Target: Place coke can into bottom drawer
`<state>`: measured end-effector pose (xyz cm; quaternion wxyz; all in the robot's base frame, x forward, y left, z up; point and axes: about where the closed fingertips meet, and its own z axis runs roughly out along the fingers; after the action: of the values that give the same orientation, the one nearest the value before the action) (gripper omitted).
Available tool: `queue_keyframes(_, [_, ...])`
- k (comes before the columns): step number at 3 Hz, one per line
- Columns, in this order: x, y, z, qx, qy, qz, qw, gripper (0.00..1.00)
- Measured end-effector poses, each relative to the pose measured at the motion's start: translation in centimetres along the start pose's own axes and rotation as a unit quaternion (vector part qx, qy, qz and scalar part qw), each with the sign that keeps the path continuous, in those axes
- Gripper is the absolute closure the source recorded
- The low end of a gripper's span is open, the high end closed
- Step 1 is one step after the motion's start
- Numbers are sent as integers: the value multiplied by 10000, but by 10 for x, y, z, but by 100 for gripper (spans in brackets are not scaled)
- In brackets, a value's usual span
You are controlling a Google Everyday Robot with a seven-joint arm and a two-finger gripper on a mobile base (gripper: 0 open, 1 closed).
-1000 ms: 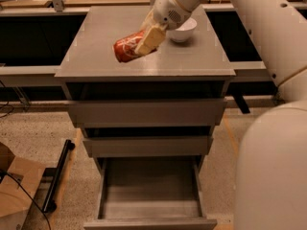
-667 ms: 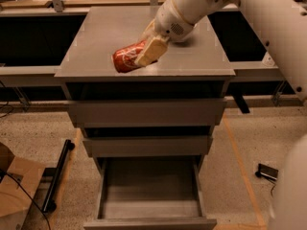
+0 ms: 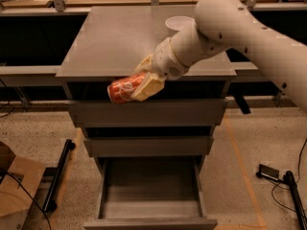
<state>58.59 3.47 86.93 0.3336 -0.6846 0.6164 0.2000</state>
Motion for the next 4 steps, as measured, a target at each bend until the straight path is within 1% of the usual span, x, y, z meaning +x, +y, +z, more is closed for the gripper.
queue_keyframes(1, [33,15,31,78,-39,9,10000,100])
queue_keyframes(2, [35,16,35,110,-39,21,9999,100])
queue_keyframes(3, [37,17,41,4,124,27,9999,100])
queue_keyframes(4, [60,33,68,-380,226,239,9987,100])
